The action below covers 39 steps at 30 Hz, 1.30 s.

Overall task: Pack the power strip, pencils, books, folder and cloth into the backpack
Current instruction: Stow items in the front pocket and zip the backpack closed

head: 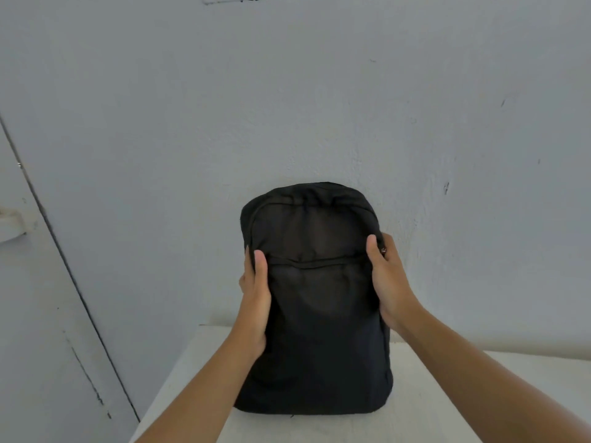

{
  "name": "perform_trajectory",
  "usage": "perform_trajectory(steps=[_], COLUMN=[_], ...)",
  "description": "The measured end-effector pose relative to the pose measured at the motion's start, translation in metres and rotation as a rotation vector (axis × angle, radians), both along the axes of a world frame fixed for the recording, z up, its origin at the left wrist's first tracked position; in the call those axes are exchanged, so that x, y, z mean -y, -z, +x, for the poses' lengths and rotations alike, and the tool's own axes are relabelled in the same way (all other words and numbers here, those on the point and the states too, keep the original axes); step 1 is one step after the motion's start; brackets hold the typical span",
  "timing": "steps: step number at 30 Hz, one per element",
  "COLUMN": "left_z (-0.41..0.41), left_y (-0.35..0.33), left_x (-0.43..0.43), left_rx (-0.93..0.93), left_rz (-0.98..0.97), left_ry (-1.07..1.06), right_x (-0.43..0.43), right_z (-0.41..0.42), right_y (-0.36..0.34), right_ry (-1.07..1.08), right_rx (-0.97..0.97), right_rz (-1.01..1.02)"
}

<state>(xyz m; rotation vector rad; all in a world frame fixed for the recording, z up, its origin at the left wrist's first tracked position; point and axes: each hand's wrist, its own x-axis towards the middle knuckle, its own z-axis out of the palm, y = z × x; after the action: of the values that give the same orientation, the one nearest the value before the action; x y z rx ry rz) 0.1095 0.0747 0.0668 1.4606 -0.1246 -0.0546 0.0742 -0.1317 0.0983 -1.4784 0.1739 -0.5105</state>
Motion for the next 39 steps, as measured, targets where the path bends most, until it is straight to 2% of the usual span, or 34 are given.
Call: perform_trajectory(steps=[3, 6, 9, 11, 13, 16, 18, 20, 21, 23, 27, 30, 32, 35, 37, 39], left_z=[-0.021, -0.031, -0.034, -0.03, -0.021, 0.002, 0.014, 0.024, 0.026, 0.022, 0.011, 0.002, -0.004, -0.018, -0.03, -0.043], left_y=[0.003, -0.002, -0.014, -0.028, -0.049, -0.083, -0.099, -0.102, -0.105, -0.116, -0.142, -0.139, -0.126, -0.093, -0.063, -0.024], left_x=[0.028, 0.053, 0.071, 0.072, 0.071, 0.067, 0.069, 0.066, 0.062, 0.054, 0.049, 0.049, 0.047, 0.042, 0.036, 0.033], left_rx=[0.09, 0.049, -0.028, 0.017, 0.237, 0.705, 0.944, 1.078, 1.097, 1.102, 1.044, 0.851, 0.747, 0.634, 0.454, 0.234], left_rz=[-0.167, -0.262, -0.257, -0.195, 0.034, 0.532, 0.882, 1.172, 1.219, 1.171, 1.085, 0.888, 0.759, 0.545, 0.362, 0.286], left_ry=[0.082, 0.098, 0.015, -0.036, -0.131, -0.18, -0.065, 0.029, 0.044, 0.038, 0.082, 0.12, 0.07, -0.09, -0.16, -0.144], right_x=[0.027, 0.052, 0.077, 0.087, 0.094, 0.087, 0.087, 0.095, 0.098, 0.103, 0.102, 0.1, 0.103, 0.109, 0.112, 0.113], right_z=[-0.009, -0.029, -0.045, -0.051, -0.056, -0.048, -0.04, -0.035, -0.035, -0.038, -0.045, -0.05, -0.057, -0.072, -0.084, -0.095], right_y=[0.0, 0.002, -0.004, -0.016, -0.03, -0.042, -0.047, -0.052, -0.055, -0.063, -0.075, -0.068, -0.056, -0.034, -0.01, 0.024], right_ry=[0.093, 0.14, 0.19, 0.25, 0.307, 0.328, 0.336, 0.353, 0.36, 0.36, 0.33, 0.315, 0.306, 0.227, 0.125, 0.048], right_rx=[0.027, 0.034, -0.031, -0.04, 0.02, -0.017, -0.113, -0.164, -0.149, -0.075, -0.005, -0.034, -0.006, -0.012, -0.106, -0.226], right_rz=[0.014, 0.037, -0.044, -0.174, -0.461, -1.019, -1.223, -1.323, -1.365, -1.414, -1.273, -1.11, -0.951, -0.483, -0.153, 0.015])
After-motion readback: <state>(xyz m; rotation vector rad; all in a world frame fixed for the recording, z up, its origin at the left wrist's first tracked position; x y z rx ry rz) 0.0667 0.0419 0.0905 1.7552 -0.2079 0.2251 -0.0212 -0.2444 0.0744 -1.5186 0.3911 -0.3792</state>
